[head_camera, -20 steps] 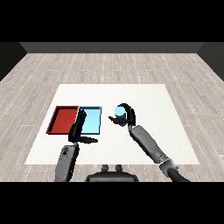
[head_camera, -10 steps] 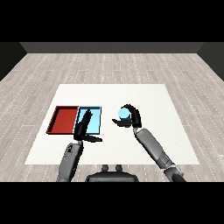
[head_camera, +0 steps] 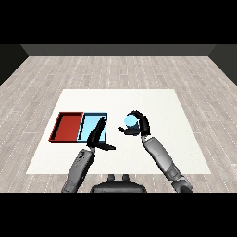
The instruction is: Pick the blue can and put it in the blue box
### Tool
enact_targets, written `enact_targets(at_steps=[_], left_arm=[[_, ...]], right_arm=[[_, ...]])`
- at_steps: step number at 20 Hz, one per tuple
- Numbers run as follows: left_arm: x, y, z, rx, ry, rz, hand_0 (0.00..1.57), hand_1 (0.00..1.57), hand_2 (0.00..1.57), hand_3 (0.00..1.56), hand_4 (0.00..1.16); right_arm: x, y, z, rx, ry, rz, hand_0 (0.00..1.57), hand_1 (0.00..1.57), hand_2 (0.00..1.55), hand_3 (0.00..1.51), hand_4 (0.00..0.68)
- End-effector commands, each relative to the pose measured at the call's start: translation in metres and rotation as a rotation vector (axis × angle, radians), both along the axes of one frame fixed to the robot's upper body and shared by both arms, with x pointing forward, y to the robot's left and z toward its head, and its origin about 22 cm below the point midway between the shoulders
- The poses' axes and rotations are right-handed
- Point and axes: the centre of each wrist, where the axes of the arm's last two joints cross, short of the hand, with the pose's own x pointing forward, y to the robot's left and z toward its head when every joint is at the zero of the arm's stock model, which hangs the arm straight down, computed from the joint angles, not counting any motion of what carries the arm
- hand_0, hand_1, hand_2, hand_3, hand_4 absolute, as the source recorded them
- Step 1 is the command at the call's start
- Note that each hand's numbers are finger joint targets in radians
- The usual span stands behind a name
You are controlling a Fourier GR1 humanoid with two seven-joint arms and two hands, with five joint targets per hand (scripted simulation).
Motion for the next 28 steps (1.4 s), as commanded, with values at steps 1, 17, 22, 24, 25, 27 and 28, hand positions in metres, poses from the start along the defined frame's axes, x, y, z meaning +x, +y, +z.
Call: enact_targets(at_steps=[1,17,22,24,25,27,28], left_arm=[[0.012,0.003,-0.007,-0.02,0.021,-0.025,0.0,0.0,0.0,0.0,0.0],[-0.017,-0.041,-0.021,-0.026,0.085,-0.009,0.0,0.0,0.0,0.0,0.0],[-0.001,-0.038,-0.011,-0.033,0.096,-0.029,0.0,0.0,0.0,0.0,0.0],[0.006,-0.063,0.0,-0.016,0.1,-0.016,0.0,0.0,0.0,0.0,0.0],[0.009,-0.04,-0.026,-0.014,0.096,-0.026,0.0,0.0,0.0,0.0,0.0],[0.01,-0.041,-0.026,-0.038,0.105,-0.016,0.0,0.0,0.0,0.0,0.0],[0.018,-0.049,-0.021,-0.031,0.108,-0.037,0.0,0.0,0.0,0.0,0.0]], right_arm=[[-0.008,-0.012,-0.005,0.0,0.003,0.018,1.47,1.47,1.46,1.4,0.614],[-0.008,0.027,0.012,0.01,-0.046,0.069,1.49,1.49,1.47,1.4,0.61],[-0.015,0.023,0.013,-0.012,-0.03,0.089,1.48,1.48,1.46,1.39,0.606],[-0.026,0.05,0.003,0.004,-0.043,0.108,1.47,1.47,1.46,1.39,0.611],[-0.025,0.054,0.014,-0.006,-0.036,0.097,1.48,1.48,1.46,1.39,0.612],[-0.031,0.027,0.002,0.001,-0.048,0.121,1.49,1.49,1.46,1.4,0.608],[-0.023,0.038,-0.011,0.01,-0.048,0.112,1.49,1.49,1.47,1.4,0.609]])
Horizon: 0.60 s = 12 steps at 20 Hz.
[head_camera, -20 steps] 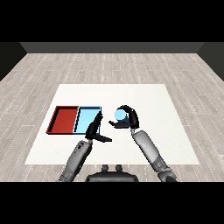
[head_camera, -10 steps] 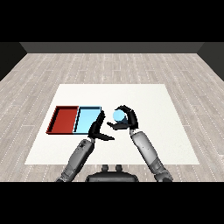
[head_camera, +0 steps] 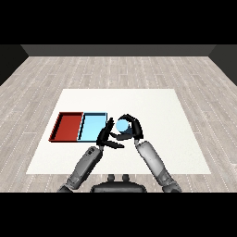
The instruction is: Pick the blue can and put it in the blue box
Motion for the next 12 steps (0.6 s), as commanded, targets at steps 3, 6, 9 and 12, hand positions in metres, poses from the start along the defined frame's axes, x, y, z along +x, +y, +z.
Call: enact_targets(at_steps=[3,6,9,12], left_arm=[[-0.007,0.002,0.011,0.01,-0.02,0.018,0.0,0.0,0.0,0.0,0.0],[0.023,-0.01,-0.003,-0.013,-0.004,-0.002,0.0,0.0,0.0,0.0,0.0],[0.007,-0.019,-0.002,-0.004,-0.02,-0.006,0.0,0.0,0.0,0.0,0.0],[0.005,-0.017,-0.014,-0.016,-0.008,-0.012,0.0,0.0,0.0,0.0,0.0]], right_arm=[[0.007,0.01,0.006,0.02,-0.01,0.025,1.47,1.47,1.46,1.41,0.621],[0.01,0.013,0.008,0.015,0.014,0.028,1.46,1.46,1.46,1.4,0.605],[0.023,0.013,0.004,0.085,0.012,0.03,1.47,1.47,1.46,1.39,0.619],[0.003,0.011,-0.002,0.092,0.019,0.043,1.45,1.45,1.45,1.38,0.602]])
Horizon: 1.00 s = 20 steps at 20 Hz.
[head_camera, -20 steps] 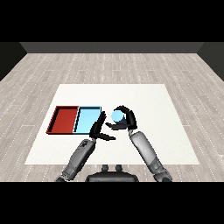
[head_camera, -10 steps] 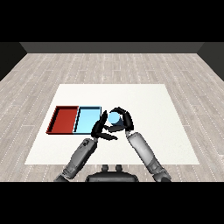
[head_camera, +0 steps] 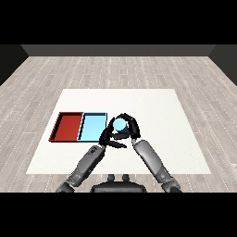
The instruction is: Pick the blue can and put it in the blue box
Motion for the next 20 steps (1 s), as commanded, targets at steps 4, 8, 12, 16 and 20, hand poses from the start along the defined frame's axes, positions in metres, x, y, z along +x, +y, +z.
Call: enact_targets(at_steps=[4,8,12,16,20], left_arm=[[0.019,-0.002,0.0,-0.04,0.008,-0.028,0.0,0.0,0.0,0.0,0.0],[0.008,-0.01,0.001,0.022,-0.007,-0.02,0.0,0.0,0.0,0.0,0.19],[0.014,-0.031,0.021,0.059,0.045,0.01,0.0,0.0,0.0,0.0,0.51],[0.01,-0.03,-0.005,0.01,0.075,0.102,0.43,0.43,0.62,0.5,0.57],[0.019,-0.021,-0.003,-0.12,0.071,0.099,1.57,1.57,1.57,1.47,0.75]], right_arm=[[0.008,0.002,-0.001,0.075,0.021,0.01,1.46,1.46,1.46,1.39,0.599],[-0.005,0.015,-0.016,0.102,0.027,0.008,1.46,1.46,1.45,1.38,0.597],[-0.007,0.021,-0.008,0.127,0.031,0.025,1.47,1.47,1.47,1.4,0.595],[-0.008,0.023,0.004,0.183,0.037,0.038,1.47,1.47,1.46,1.39,0.607],[-0.012,0.007,-0.013,0.227,0.05,0.06,1.46,1.46,1.44,1.4,0.626]])
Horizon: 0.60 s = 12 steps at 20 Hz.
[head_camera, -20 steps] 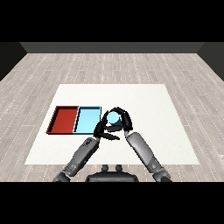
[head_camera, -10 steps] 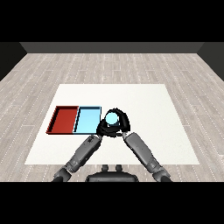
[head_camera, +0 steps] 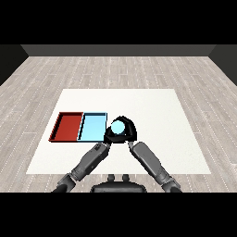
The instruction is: Pick the blue can and put it in the blue box
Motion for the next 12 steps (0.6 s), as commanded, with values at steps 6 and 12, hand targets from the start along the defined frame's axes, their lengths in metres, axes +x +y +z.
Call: enact_targets(at_steps=[6,12], left_arm=[[0.006,0.001,-0.008,-0.052,-0.053,0.041,1.57,1.57,1.57,1.51,1.0],[-0.001,-0.004,0.002,-0.066,-0.107,0.089,1.57,1.57,1.57,1.54,1.04]], right_arm=[[-0.01,0.005,-0.015,0.058,-0.003,0.005,1.43,1.43,1.44,1.39,0.609],[0.012,-0.012,-0.012,0.008,0.054,0.073,0.82,0.82,0.93,0.62,0.031]])
